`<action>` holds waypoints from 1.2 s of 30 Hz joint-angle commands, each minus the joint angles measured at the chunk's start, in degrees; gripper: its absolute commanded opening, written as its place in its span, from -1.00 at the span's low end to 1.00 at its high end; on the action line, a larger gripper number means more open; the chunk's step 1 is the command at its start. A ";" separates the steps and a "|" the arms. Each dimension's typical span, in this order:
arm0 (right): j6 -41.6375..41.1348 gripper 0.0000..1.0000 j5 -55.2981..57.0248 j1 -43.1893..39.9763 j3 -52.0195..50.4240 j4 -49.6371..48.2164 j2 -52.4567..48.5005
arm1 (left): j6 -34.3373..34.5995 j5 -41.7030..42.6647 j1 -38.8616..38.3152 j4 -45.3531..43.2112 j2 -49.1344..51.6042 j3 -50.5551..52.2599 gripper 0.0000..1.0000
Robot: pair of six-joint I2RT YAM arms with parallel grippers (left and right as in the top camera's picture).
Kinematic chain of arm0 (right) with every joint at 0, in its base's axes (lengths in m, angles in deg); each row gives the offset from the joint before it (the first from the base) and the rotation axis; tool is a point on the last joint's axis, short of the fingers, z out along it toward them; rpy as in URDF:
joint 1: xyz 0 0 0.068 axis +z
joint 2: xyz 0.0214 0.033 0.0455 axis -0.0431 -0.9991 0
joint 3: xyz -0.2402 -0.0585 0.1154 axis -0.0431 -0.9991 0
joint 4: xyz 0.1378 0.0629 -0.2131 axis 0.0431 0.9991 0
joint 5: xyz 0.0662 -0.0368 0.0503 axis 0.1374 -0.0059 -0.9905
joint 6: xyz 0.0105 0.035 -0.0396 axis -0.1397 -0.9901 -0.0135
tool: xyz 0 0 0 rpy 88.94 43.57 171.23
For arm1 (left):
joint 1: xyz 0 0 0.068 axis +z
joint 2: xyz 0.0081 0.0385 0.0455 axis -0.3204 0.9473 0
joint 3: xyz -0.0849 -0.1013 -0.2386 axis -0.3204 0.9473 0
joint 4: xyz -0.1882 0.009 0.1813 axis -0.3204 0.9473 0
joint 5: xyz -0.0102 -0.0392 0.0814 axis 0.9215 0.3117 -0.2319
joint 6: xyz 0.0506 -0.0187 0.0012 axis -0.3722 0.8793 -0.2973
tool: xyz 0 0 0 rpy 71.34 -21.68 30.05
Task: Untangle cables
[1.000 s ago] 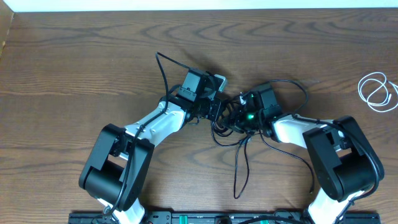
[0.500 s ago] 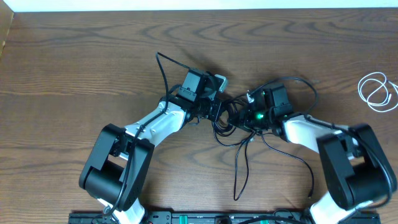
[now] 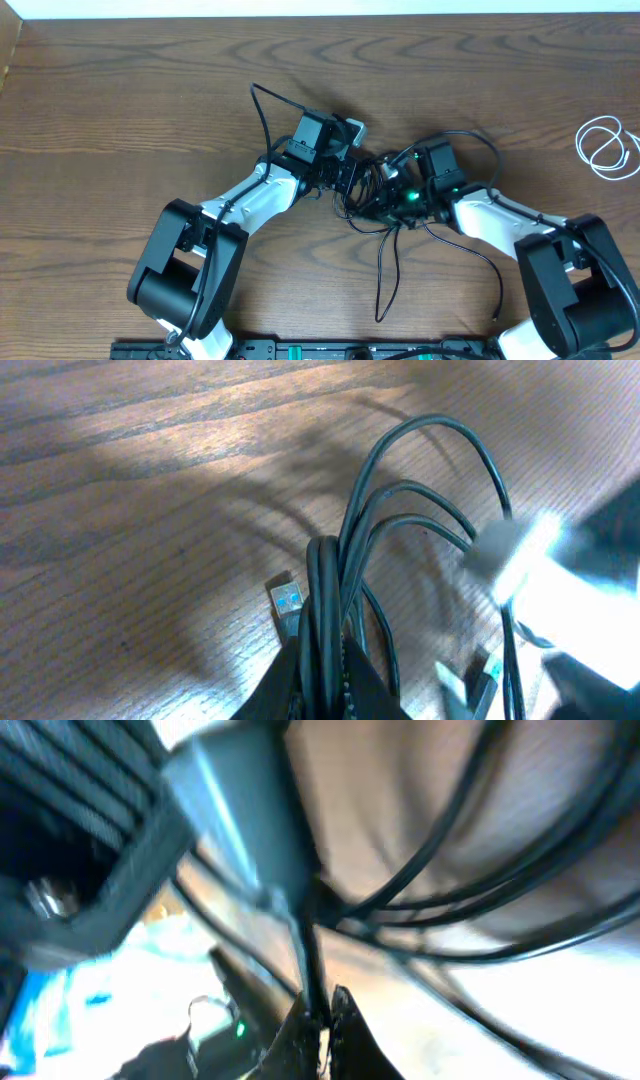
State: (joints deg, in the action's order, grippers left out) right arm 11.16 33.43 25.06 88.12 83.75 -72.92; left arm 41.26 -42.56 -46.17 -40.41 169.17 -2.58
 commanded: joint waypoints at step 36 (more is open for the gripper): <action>1.07 -0.07 3.50 6.62 -0.35 -4.96 1.27 | -0.72 -0.33 0.13 -0.39 -0.02 -0.15 -0.83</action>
State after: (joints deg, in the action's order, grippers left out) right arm 10.52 39.59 33.89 88.03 78.98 -72.90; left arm 41.26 -42.58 -46.13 -40.72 169.17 -2.58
